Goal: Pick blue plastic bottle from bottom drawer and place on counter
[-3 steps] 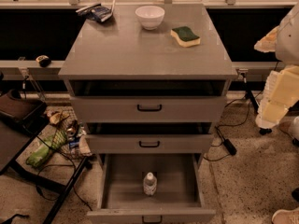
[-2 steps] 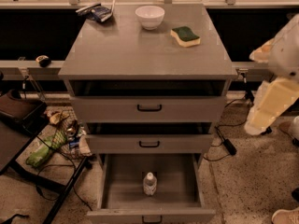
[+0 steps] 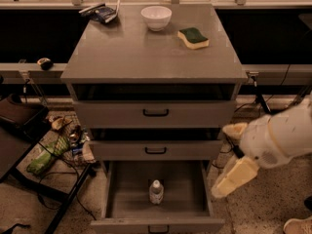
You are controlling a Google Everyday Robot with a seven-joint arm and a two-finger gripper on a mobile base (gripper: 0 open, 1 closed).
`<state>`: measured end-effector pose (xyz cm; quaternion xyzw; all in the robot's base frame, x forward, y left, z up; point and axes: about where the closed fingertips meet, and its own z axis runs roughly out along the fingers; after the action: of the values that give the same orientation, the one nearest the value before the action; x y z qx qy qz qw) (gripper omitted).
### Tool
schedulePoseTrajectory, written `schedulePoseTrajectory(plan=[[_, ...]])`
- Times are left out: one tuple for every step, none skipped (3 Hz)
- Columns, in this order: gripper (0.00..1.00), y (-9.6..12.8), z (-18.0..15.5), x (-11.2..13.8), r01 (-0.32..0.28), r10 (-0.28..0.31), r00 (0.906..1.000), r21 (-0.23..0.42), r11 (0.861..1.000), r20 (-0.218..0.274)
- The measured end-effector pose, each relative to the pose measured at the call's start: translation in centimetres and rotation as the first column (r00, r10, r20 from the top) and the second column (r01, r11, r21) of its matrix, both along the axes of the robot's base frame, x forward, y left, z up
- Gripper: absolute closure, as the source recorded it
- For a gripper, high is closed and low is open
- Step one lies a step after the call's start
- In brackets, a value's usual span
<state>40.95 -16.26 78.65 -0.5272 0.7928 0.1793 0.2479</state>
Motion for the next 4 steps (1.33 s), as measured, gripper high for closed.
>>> schedulePoseTrajectory(plan=[[0.0, 3.4, -7.8, -0.7, 0.041, -0.032, 0.9985, 0.2, 0.979, -0.045], [0.0, 5.4, -12.6, 1.3, 0.113, -0.107, 0.9935, 0.333, 0.936, -0.038], [0.0, 5.2, -14.1, 3.4, 0.167, -0.173, 0.9848, 0.349, 0.922, -0.014], [0.0, 6.4, -15.3, 3.5, 0.164, -0.171, 0.9852, 0.351, 0.922, -0.01]])
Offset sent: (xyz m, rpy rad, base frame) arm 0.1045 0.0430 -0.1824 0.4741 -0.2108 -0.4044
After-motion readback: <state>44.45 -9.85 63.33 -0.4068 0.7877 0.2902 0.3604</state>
